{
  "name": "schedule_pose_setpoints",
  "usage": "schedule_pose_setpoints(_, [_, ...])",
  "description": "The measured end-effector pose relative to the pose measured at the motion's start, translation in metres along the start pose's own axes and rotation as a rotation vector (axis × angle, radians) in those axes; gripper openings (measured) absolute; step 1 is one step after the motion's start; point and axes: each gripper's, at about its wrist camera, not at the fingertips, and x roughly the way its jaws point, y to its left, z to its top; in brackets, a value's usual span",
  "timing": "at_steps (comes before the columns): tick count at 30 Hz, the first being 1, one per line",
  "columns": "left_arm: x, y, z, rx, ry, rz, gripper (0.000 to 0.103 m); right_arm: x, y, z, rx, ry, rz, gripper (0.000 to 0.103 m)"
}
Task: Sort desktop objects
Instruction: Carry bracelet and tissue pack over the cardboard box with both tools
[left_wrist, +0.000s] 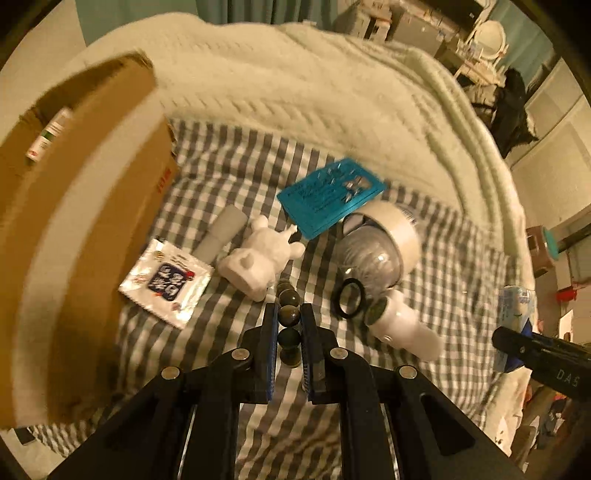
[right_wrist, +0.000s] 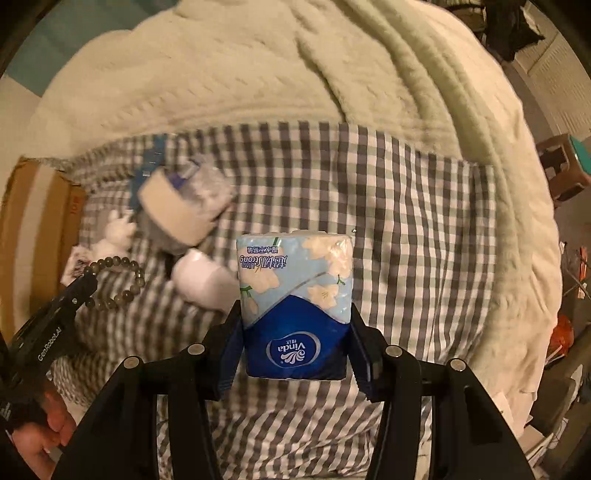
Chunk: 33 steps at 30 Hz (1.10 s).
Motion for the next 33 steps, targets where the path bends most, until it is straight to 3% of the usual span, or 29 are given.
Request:
schedule_pose_setpoints(3, [-0.018, -0.012, 0.007, 0.000, -0.037, -0.019, 0.011, -0.023, 0.007, -0.008, -0.002, -0.038, 0.034, 0.050])
schedule_pose_setpoints(9, [-0.076, -0.008, 0.003, 0.000, -0.133, -0.055, 0.011, -0.073, 0.060, -0.028, -0.028, -0.131, 0.110, 0.050])
schedule_pose_setpoints(16, [-0.157, 0.028, 0.009, -0.017, -0.240, -0.081, 0.011, -0.126, 0.129, -0.052, -0.089, -0.261, 0.162, 0.050])
schedule_pose_setpoints(21, [-0.199, 0.066, 0.019, -0.009, -0.295, -0.032, 0.011, -0.159, 0.178, -0.066, -0.127, -0.324, 0.217, 0.050])
schedule_pose_setpoints(28, [-0.227, 0.130, 0.037, -0.012, -0.323, 0.032, 0.011, -0.162, 0.258, -0.070, -0.214, -0.351, 0.277, 0.050])
schedule_pose_setpoints(33, [-0.223, 0.161, 0.041, -0.009, -0.332, 0.065, 0.011, -0.150, 0.305, -0.066, -0.289, -0.347, 0.275, 0.050])
